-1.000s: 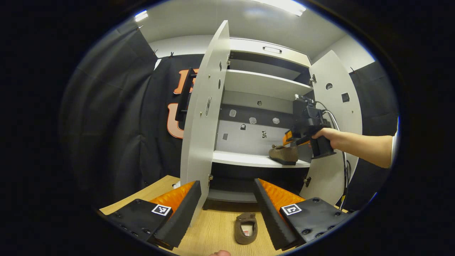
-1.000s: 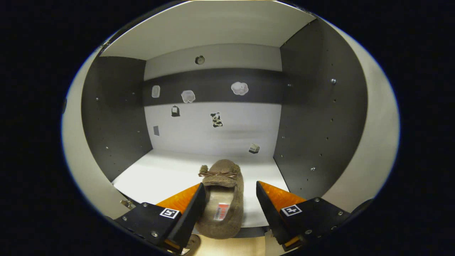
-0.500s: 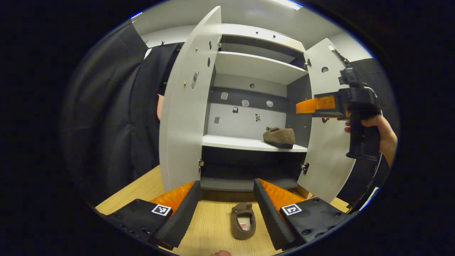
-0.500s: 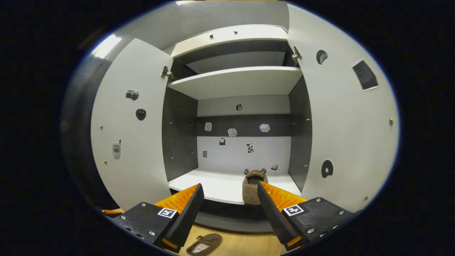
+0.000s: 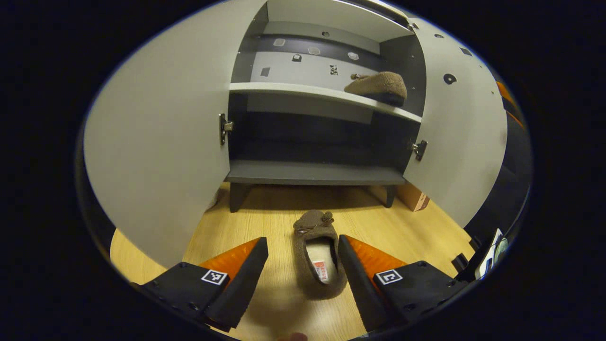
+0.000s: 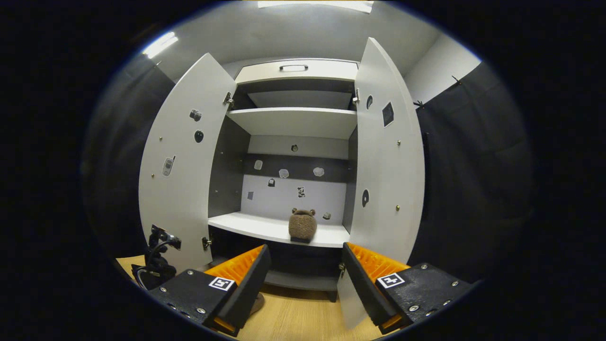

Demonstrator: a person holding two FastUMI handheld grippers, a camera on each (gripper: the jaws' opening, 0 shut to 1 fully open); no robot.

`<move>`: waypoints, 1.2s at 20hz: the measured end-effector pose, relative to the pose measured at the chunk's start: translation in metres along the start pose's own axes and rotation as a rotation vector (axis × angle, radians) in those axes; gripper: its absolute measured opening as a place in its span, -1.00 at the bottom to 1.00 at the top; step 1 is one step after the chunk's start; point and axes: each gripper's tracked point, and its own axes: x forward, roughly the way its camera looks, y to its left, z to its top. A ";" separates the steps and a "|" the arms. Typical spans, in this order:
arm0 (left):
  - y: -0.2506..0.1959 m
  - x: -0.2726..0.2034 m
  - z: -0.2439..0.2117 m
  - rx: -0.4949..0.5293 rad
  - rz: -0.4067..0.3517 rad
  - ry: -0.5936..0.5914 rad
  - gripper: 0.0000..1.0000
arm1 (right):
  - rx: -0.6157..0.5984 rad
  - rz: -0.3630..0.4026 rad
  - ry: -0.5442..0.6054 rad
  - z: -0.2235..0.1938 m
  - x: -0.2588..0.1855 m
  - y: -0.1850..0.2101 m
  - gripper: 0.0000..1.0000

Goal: Grab one shoe with the right hand and put it into the shoe cabinet, grab the other shoe with the left hand and put it into the shoe cabinet; then close the right door with the right hand and the left door with the left hand.

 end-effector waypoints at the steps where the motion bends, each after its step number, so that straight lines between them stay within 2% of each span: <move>1: -0.002 0.007 -0.004 0.028 -0.017 0.009 0.95 | -0.007 -0.028 0.009 -0.002 -0.004 -0.006 0.88; 4: -0.012 0.022 -0.021 0.026 -0.068 0.073 0.94 | -0.001 -0.111 -0.009 0.008 -0.014 -0.017 0.87; 6: -0.014 0.032 -0.036 -0.029 -0.081 0.118 0.96 | 0.012 -0.108 -0.015 0.009 -0.022 -0.012 0.87; 11: 0.004 0.060 -0.075 -0.133 -0.019 0.227 1.00 | 0.018 -0.078 0.001 -0.002 -0.027 -0.013 0.87; 15: 0.024 0.083 -0.085 -0.132 0.050 0.259 0.96 | 0.018 -0.066 0.011 -0.007 -0.023 -0.018 0.87; 21: 0.030 0.116 -0.075 -0.070 0.052 0.203 0.99 | 0.048 -0.066 0.046 -0.020 -0.016 -0.026 0.87; 23: 0.020 0.121 -0.073 -0.059 0.020 0.199 0.76 | 0.055 -0.071 0.057 -0.025 -0.015 -0.031 0.87; 24: 0.019 0.124 -0.072 -0.053 0.015 0.187 0.45 | 0.056 -0.072 0.061 -0.026 -0.015 -0.031 0.87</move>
